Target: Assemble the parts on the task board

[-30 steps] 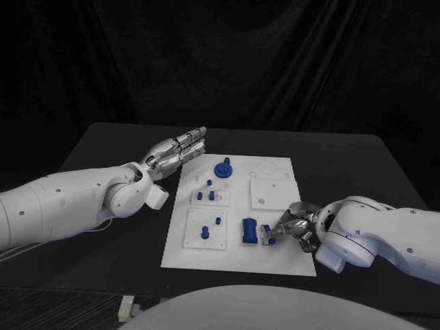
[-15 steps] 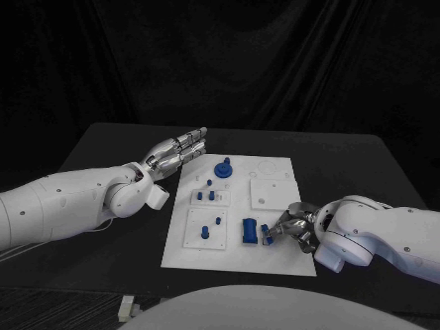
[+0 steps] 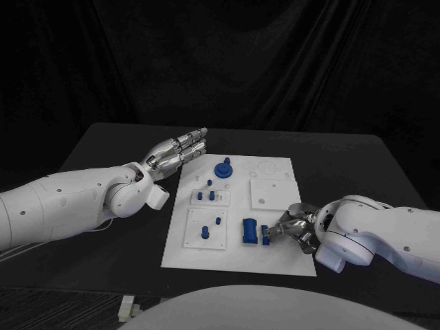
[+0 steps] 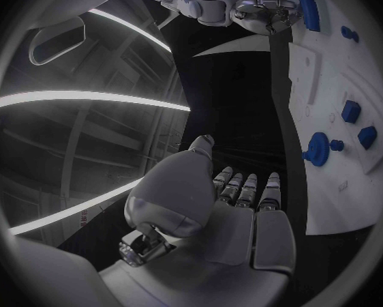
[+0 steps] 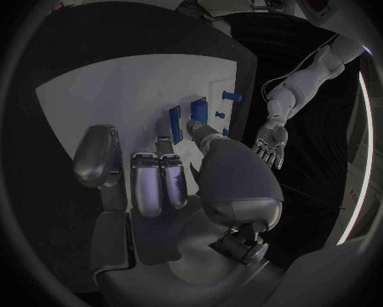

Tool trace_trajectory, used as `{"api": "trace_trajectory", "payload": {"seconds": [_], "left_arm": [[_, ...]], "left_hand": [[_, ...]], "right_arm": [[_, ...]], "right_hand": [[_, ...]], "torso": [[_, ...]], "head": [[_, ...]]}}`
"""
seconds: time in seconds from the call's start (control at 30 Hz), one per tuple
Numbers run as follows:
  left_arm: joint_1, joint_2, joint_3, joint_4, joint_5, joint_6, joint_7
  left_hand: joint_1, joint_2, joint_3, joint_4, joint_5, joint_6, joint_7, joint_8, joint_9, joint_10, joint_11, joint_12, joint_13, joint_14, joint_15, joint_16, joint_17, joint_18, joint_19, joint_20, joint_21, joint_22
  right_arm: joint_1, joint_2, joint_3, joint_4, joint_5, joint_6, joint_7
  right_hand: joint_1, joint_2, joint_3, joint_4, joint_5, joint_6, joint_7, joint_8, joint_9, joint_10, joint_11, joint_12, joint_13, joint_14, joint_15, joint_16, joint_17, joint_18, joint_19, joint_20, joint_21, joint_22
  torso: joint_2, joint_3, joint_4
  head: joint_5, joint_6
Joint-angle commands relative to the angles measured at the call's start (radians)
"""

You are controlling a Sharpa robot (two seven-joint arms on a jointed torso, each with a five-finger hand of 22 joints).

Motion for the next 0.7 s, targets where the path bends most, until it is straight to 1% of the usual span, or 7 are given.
{"api": "trace_trajectory", "payload": {"seconds": [0.03,0.37,0.47,0.57,0.6,0.63,0.7], "left_arm": [[-0.002,0.002,0.001,0.001,0.0,0.013,0.011],[-0.003,-0.006,0.001,0.006,0.0,0.004,0.015],[-0.003,-0.009,0.001,0.006,0.0,0.003,0.016],[-0.003,-0.008,0.001,0.004,0.0,0.003,0.016],[-0.003,-0.007,0.001,0.004,0.0,0.004,0.016],[-0.003,-0.006,0.001,0.003,0.0,0.005,0.016],[-0.003,-0.006,0.001,0.002,0.0,0.007,0.017]], "left_hand": [[-0.007,0.0,-0.001,-0.005,0.004,-0.002,0.005,0.003,0.001,-0.001,-0.003,-0.007,-0.002,0.0,-0.009,-0.004,-0.001,0.01,0.0,0.005,-0.003,-0.001],[-0.007,0.001,0.0,-0.007,0.004,0.004,0.01,0.005,0.002,-0.001,-0.005,-0.007,-0.002,0.0,-0.009,-0.004,-0.001,0.01,0.0,0.005,-0.002,-0.001],[-0.007,0.001,0.0,-0.007,0.004,0.004,0.01,0.005,0.002,-0.001,-0.005,-0.007,-0.002,0.0,-0.009,-0.004,-0.001,0.01,0.0,0.005,-0.002,-0.001],[-0.007,0.001,0.0,-0.007,0.004,0.004,0.01,0.005,0.002,-0.001,-0.005,-0.007,-0.002,0.0,-0.009,-0.004,-0.001,0.01,0.0,0.005,-0.002,-0.001],[-0.007,0.001,0.0,-0.007,0.004,0.004,0.01,0.005,0.002,-0.001,-0.005,-0.007,-0.002,0.0,-0.009,-0.004,-0.001,0.01,0.0,0.005,-0.002,-0.001],[-0.008,0.0,0.0,-0.008,0.005,0.004,0.011,0.006,0.002,-0.001,-0.005,-0.007,-0.002,0.0,-0.009,-0.004,-0.001,0.01,0.0,0.005,-0.002,-0.001],[-0.008,0.0,0.0,-0.008,0.005,0.004,0.011,0.006,0.002,-0.001,-0.005,-0.007,-0.002,0.0,-0.009,-0.004,-0.001,0.01,0.0,0.005,-0.002,-0.001]], "right_arm": [[-0.004,-0.003,0.0,0.001,0.0,0.009,-0.013],[0.006,-0.078,0.001,0.063,-0.082,-0.068,0.073],[0.014,-0.111,0.001,0.094,-0.119,-0.066,0.108],[0.019,-0.133,0.001,0.114,-0.158,-0.04,0.132],[0.02,-0.137,0.001,0.117,-0.17,-0.028,0.134],[0.02,-0.139,0.0,0.118,-0.182,-0.014,0.135],[0.016,-0.142,0.0,0.118,-0.205,0.017,0.133]], "right_hand": [[-0.01,0.0,-0.009,0.002,-0.008,-0.006,-0.002,-0.006,-0.001,0.106,0.006,0.003,0.263,0.088,0.007,-0.004,0.181,0.007,0.0,0.009,-0.004,0.149],[-0.002,0.0,-0.03,0.015,-0.02,-0.016,-0.004,0.009,0.006,0.106,0.002,0.003,0.263,0.088,0.006,-0.004,0.185,0.007,0.0,0.008,-0.006,0.149],[0.059,0.002,-0.034,-0.01,-0.011,-0.051,-0.001,0.045,0.03,0.106,0.004,0.003,0.263,0.089,0.006,-0.002,0.19,0.007,0.001,0.007,-0.005,0.15],[0.099,0.003,-0.054,-0.025,-0.023,-0.05,-0.016,0.137,0.092,0.106,-0.007,0.003,0.263,0.091,-0.002,0.0,0.199,0.007,0.002,0.002,0.002,0.151],[0.113,0.004,-0.071,-0.03,-0.052,-0.038,-0.032,0.224,0.159,0.106,-0.023,0.003,0.263,0.093,-0.015,0.002,0.21,0.006,0.001,-0.004,0.002,0.152],[0.129,0.031,-0.091,-0.015,-0.056,-0.134,-0.049,0.343,0.279,0.106,-0.035,0.003,0.263,0.093,-0.036,0.003,0.211,0.004,0.0,-0.017,0.0,0.151],[0.137,0.016,-0.122,-0.001,-0.111,-0.15,-0.059,0.454,0.376,0.106,-0.042,0.003,0.263,0.094,-0.031,0.004,0.219,0.01,-0.003,-0.026,-0.009,0.149]], "torso": [[0.0,0.0002,-0.0002],[0.0,-0.0001,0.0004],[0.0,0.0,0.0014],[0.0,-0.0004,-0.0016],[0.0,-0.0006,-0.0017],[0.0,-0.0006,-0.0008],[0.0,-0.001,-0.001]], "head": [[0.0,0.0],[0.005,0.0],[0.005,0.0],[0.005,0.0],[0.003,0.0],[0.001,0.0],[0.0,0.0]]}}
